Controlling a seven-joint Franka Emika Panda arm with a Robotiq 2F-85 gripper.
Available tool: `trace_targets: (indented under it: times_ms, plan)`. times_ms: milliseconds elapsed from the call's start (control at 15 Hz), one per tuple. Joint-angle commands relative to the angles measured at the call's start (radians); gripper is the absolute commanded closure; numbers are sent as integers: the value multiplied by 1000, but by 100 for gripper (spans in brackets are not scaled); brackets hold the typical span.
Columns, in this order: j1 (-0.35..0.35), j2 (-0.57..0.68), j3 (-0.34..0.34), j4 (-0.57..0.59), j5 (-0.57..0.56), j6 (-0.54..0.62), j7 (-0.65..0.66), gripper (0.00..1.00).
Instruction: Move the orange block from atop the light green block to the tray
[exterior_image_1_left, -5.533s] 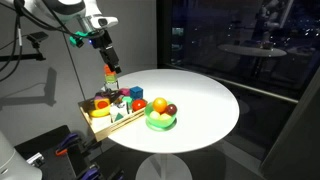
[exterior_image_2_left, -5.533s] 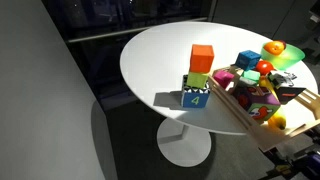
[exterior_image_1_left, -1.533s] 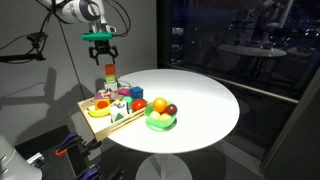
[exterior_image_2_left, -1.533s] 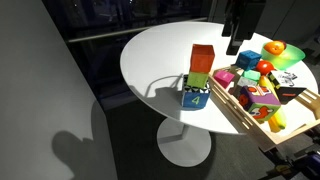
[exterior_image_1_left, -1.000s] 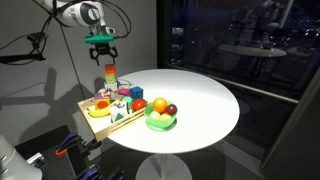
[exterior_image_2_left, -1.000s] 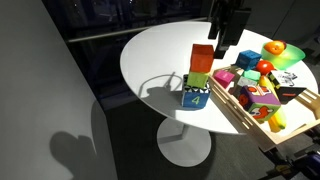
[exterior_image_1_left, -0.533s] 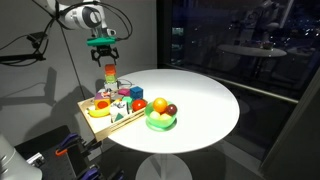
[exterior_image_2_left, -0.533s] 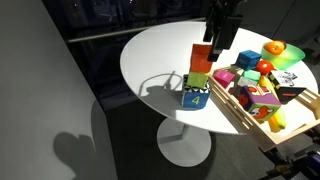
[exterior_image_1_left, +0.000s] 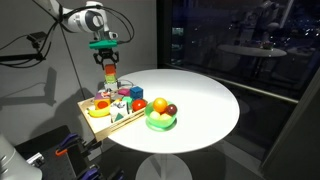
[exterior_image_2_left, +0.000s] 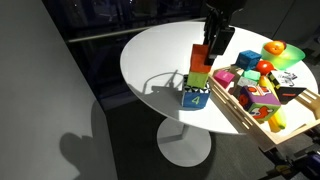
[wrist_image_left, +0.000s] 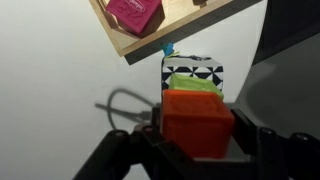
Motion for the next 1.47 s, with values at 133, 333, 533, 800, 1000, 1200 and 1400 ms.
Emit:
trace_targets:
  times_ms: [133, 333, 533, 800, 1000, 1200, 1400]
  plan:
    - [-4, 16, -5, 45, -21, -5, 36, 67]
    - [-6, -5, -10, 62, -10, -19, 67, 68]
    - [-7, -22, -21, 79, -18, -45, 126, 68]
    - [-12, -39, -43, 96, -35, -115, 212, 68]
    - [-22, -57, -59, 85, -48, -160, 254, 68]
    - [-36, -86, -73, 59, -43, -188, 282, 68]
    - [-49, -117, -83, 19, -37, -187, 303, 68]
